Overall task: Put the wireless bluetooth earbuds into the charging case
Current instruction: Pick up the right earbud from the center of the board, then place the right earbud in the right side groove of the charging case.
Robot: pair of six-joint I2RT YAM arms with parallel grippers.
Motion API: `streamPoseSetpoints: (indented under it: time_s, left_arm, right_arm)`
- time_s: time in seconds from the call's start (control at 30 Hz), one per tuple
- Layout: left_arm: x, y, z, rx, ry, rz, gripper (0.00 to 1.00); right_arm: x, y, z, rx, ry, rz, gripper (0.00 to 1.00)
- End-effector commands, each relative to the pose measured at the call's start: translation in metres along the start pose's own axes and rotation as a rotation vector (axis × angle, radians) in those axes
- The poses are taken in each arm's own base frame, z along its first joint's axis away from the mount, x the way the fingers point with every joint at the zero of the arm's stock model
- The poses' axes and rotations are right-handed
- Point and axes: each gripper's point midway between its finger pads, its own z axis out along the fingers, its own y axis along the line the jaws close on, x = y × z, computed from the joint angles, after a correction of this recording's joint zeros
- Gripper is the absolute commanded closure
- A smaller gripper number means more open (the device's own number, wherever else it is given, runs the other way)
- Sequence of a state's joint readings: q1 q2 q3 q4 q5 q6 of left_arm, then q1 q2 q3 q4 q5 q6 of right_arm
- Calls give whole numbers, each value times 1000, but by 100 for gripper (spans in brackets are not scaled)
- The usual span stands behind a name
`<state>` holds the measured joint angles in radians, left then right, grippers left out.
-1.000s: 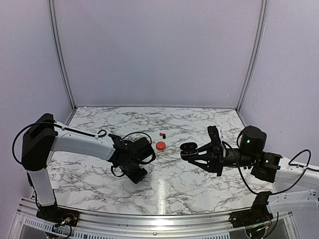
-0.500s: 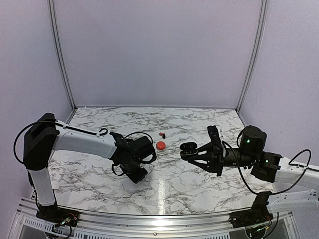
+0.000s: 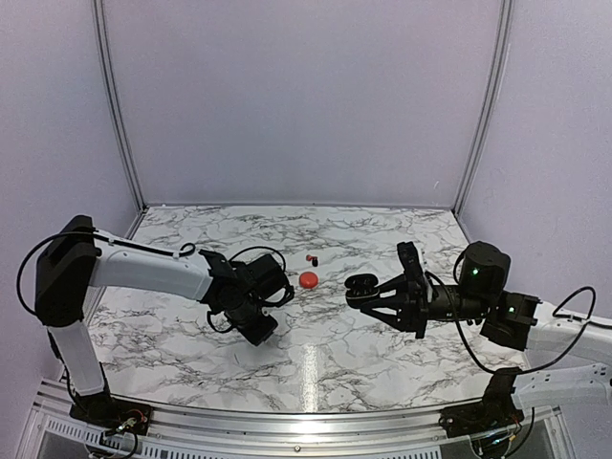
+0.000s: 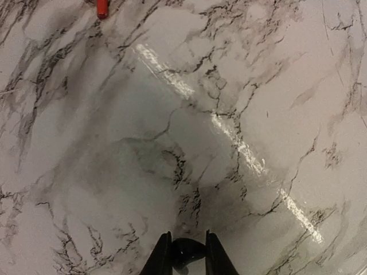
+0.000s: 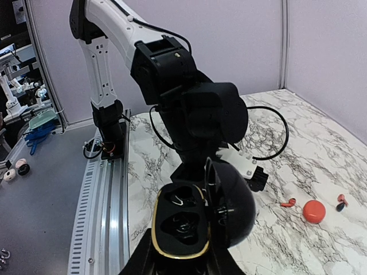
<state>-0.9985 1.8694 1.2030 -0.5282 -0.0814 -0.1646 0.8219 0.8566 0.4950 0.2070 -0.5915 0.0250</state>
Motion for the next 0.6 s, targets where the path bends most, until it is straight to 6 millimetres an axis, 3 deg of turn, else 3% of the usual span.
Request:
streamPoseSetpoints:
  time_s: [0.0,0.13,0.2,0.23,0.27,0.37,0.57]
  left_arm:
    - [-35,12,-51,-15,-247,-44,89]
    - [-54,17,-105,8,-487,-73,89]
    - [-63,16,-140,45,-631,-81,90]
    - [-67,15,-167,75,-727,-80,90]
    - [-68,14,-178,89,-786,-74,90]
    - [-69,14,-235,134,-1003,-70,90]
    - [-57,1,-309,208,-1265,0,90]
  right_arm:
    - [-26,1,0,7,-57,-39,100]
    - [-37,0,2,11,-90,-72,100]
    - [-44,1,3,-1,-111,-97,100]
    - [-47,3,4,-13,-124,-106,100]
    - [-49,5,5,-24,-136,-128,100]
    - [-55,8,8,-49,-165,-186,100]
    - [-68,8,20,-58,-219,-247,100]
